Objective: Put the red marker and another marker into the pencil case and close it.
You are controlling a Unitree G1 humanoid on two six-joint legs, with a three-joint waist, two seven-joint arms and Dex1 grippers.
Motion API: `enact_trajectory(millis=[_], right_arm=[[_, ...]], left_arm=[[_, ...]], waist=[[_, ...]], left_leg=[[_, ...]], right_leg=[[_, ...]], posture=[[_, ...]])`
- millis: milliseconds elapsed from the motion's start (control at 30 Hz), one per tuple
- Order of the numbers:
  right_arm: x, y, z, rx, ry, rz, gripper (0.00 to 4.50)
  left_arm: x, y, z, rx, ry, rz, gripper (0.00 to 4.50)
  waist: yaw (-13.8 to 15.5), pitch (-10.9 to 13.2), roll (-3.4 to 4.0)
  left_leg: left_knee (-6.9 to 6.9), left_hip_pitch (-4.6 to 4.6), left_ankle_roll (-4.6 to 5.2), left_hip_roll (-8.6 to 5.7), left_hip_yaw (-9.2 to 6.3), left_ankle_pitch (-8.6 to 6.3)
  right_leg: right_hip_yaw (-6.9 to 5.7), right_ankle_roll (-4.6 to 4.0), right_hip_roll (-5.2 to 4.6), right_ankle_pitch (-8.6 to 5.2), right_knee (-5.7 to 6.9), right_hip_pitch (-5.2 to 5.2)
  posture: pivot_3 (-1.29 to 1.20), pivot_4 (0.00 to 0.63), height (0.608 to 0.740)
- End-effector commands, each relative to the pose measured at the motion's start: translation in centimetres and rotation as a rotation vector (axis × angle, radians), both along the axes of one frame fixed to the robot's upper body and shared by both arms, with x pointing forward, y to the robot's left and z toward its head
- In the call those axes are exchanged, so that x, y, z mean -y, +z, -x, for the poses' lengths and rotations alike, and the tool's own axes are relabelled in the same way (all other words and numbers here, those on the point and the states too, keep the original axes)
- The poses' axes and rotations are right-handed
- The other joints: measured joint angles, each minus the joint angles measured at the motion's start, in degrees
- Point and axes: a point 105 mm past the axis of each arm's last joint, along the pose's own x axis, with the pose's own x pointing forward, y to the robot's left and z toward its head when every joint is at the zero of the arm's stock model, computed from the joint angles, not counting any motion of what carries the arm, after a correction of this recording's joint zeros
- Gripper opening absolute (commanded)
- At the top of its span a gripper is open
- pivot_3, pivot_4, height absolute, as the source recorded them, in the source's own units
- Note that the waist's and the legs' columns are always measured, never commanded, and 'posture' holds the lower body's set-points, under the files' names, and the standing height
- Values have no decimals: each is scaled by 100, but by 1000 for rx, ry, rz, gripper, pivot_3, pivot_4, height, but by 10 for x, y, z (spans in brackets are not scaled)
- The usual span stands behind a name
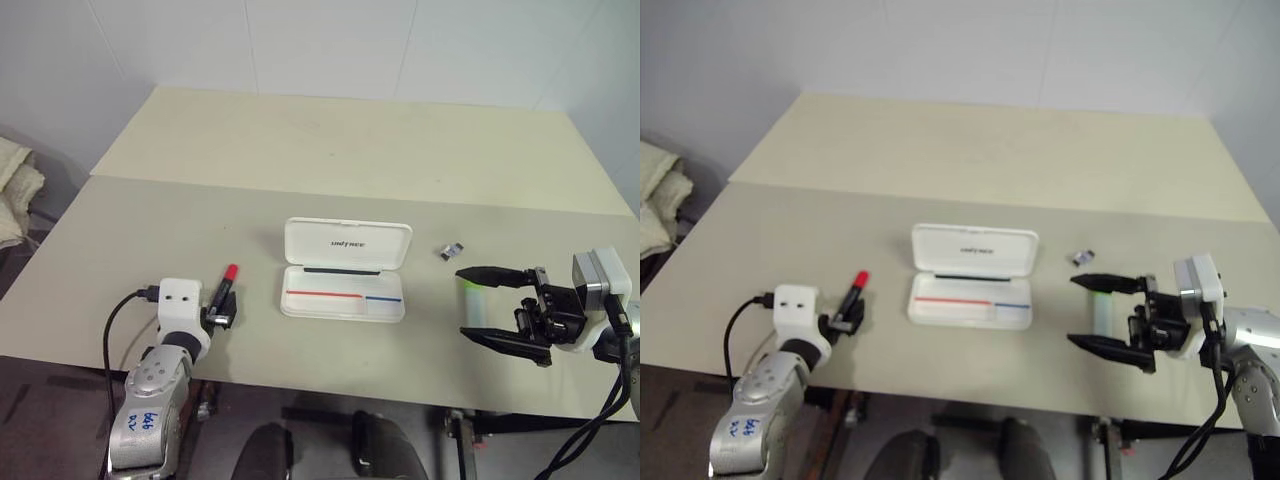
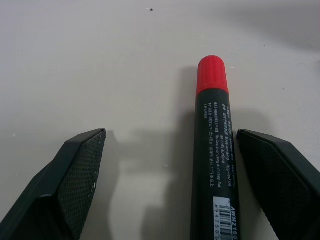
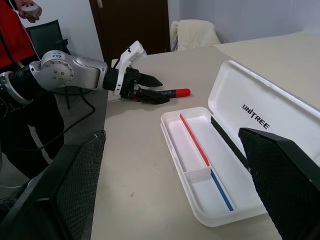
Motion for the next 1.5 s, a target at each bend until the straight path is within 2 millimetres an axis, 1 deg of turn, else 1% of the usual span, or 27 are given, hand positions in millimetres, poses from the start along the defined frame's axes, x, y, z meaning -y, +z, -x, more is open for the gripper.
enact_trajectory(millis=[33,133,300,467,500,533,633,700,767,867,900,967,1033,1067,1100,1133,1167,1200,1267,1367,1500], right_arm=[[3,6,1,46,-19,6,4500],[4,5,-1,51,-26,10,4500],[5,5,-2,57,-34,14,4500],[5,6,-4,63,-40,15,4500],[6,7,-4,64,-40,16,4500],[6,7,-4,65,-41,16,4500],[6,7,-4,68,-44,14,4500],[6,7,-5,67,-43,12,4500],[5,7,-5,68,-42,9,4500],[2,8,-6,70,-35,-4,4500],[2,9,-5,74,-31,-11,4500],[0,13,-3,102,-23,-38,4500],[0,21,-4,143,-40,-94,4500],[0,25,-5,159,-53,-119,4500],[0,27,-6,166,-63,-132,4500],[0,27,-6,167,-67,-140,4500],[2,25,-4,159,-69,-135,4500],[8,22,-1,150,-72,-123,4500],[17,20,1,152,-87,-106,4500],[26,23,1,177,-117,-95,4500],[32,19,-1,204,-111,-25,4500]], left_arm=[[3,-11,-5,-51,-22,-10,4467],[8,-12,-10,-58,-49,24,3883],[12,-4,-15,-36,-70,78,2271],[3,7,-19,-4,-32,103,626],[3,9,-20,1,-31,102,616],[-3,16,-22,23,-24,79,616],[-27,42,-29,102,1,-2,616],[-44,65,-35,167,15,-63,616],[-55,87,-41,230,8,-113,616],[-57,130,-52,348,-43,-158,616],[-53,142,-56,382,-81,-170,616],[-41,160,-61,425,-167,-176,616],[-20,171,-65,442,-307,-158,616],[-5,174,-64,442,-402,-159,616],[4,176,-64,440,-463,-163,616],[15,177,-63,433,-536,-169,616],[29,178,-60,428,-627,-172,616],[45,178,-55,422,-736,-183,616],[65,178,-48,405,-891,-192,616],[83,179,-39,372,-1063,-183,616],[97,174,-34,320,-1218,-191,616]], waist=[[8,-2,3],[7,-2,4],[-9,-2,3],[-15,1,-2],[-15,2,-3],[-15,3,-5],[-22,16,-28],[-24,21,-36],[-22,21,-36],[-6,22,-38],[5,22,-38],[8,22,-38],[-2,22,-38],[-7,22,-38],[-10,22,-37],[-13,22,-36],[-13,22,-36],[-13,22,-37],[-8,22,-36],[-13,22,-35],[-46,23,-35]], left_leg=[[0,0,0,0,0,5],[0,0,-2,-2,1,19],[0,-1,-25,-2,0,32],[0,-4,-6,-1,-1,45],[-1,-7,-7,-2,-1,45],[-2,-9,-8,-1,-1,44],[-9,-13,-9,1,-1,42],[-12,-11,-12,6,-2,40],[-13,-13,-14,11,-4,39],[-19,-12,-13,5,-3,38],[-19,-16,-13,5,-5,38],[-22,-18,-12,3,-9,35],[-31,-16,-12,3,-8,29],[-40,-16,-12,3,-8,29],[-48,-14,-14,4,-6,28],[-60,-13,-14,2,-4,29],[-75,-10,-16,2,-3,30],[-83,-11,-20,4,-3,32],[-98,-15,-27,8,-5,31],[-101,-19,-30,2,0,29],[-92,-12,-29,-5,5,29]], right_leg=[[0,-1,0,1,-2,2],[0,-11,1,18,-12,5],[1,-12,7,42,-23,7],[1,-12,14,42,-24,3],[1,-12,15,42,-24,-1],[1,-12,15,41,-25,-2],[0,-13,16,41,-23,-11],[-2,-17,18,40,-22,-12],[-7,-20,15,38,-21,-13],[-6,-17,2,41,-22,-13],[-9,-17,0,42,-25,-13],[-15,-16,-8,42,-26,-13],[-14,-16,-11,43,-29,-13],[-15,-4,-11,49,-29,-14],[-15,4,-10,54,-31,-15],[-15,48,-10,78,-30,-18],[-15,61,-9,86,-32,-19],[-17,60,-4,86,-36,-21],[-28,57,9,83,-40,-23],[-36,54,20,81,-48,-24],[-33,55,29,80,-55,-21]], posture=[[0,150,740],[0,150,740],[0,150,740],[0,150,740],[0,150,740],[0,150,740],[0,150,740],[0,150,740],[0,150,740],[0,150,740],[0,150,740],[0,150,740],[0,150,740],[0,150,740],[0,150,740],[0,150,740],[0,150,740],[0,150,740],[0,150,740],[0,150,740],[0,150,740]])
